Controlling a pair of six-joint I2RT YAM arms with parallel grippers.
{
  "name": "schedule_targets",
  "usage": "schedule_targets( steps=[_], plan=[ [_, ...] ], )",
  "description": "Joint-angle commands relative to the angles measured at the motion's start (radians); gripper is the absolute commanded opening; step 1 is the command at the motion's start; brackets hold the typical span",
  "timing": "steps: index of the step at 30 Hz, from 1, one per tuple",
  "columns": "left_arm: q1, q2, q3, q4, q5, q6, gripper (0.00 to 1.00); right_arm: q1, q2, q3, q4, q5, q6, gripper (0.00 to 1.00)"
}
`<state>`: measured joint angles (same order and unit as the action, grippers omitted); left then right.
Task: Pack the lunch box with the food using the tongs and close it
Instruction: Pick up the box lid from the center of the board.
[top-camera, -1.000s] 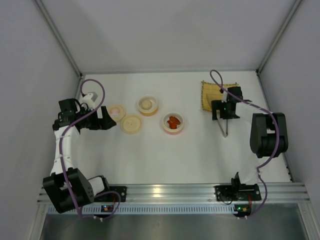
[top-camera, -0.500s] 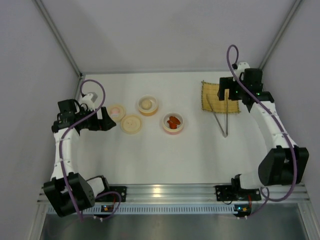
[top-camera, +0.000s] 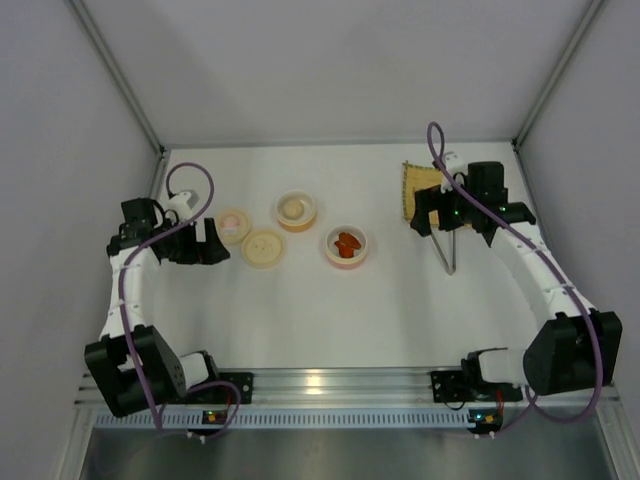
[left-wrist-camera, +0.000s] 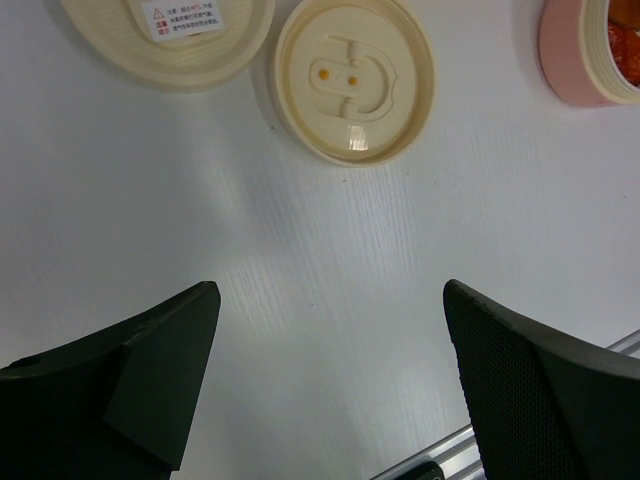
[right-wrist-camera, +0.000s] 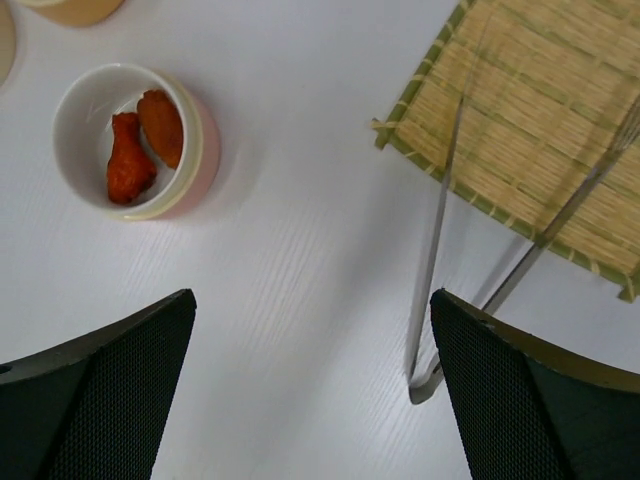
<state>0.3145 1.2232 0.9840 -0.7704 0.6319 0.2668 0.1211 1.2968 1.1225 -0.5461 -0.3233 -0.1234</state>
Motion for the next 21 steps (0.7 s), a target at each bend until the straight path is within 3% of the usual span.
schedule_targets(
  steps=[1,7,11,12,15,21],
  plan=[
    [0.006,0.039,0.024,0.032,-0.055,-0.006,0.98,0.051,-0.024,-0.013,0.005,-0.019,-0.021,1.0],
    [-0.003,0.094,0.035,0.105,-0.126,-0.067,0.97,0.083,-0.01,-0.015,0.014,-0.014,-0.018,0.99],
    [-0.095,0.151,0.047,0.121,-0.23,-0.083,0.83,0.098,0.012,-0.007,0.017,-0.013,-0.012,0.99],
    [-0.141,0.163,0.044,0.129,-0.251,-0.086,0.74,0.104,0.016,-0.003,0.017,-0.013,-0.009,1.0],
    [-0.228,0.222,0.035,0.161,-0.34,-0.115,0.6,0.123,0.022,0.003,0.015,-0.014,-0.008,0.99],
    [-0.308,0.373,0.083,0.186,-0.388,-0.218,0.58,0.161,0.012,-0.007,0.009,-0.007,-0.054,0.99]
  ],
)
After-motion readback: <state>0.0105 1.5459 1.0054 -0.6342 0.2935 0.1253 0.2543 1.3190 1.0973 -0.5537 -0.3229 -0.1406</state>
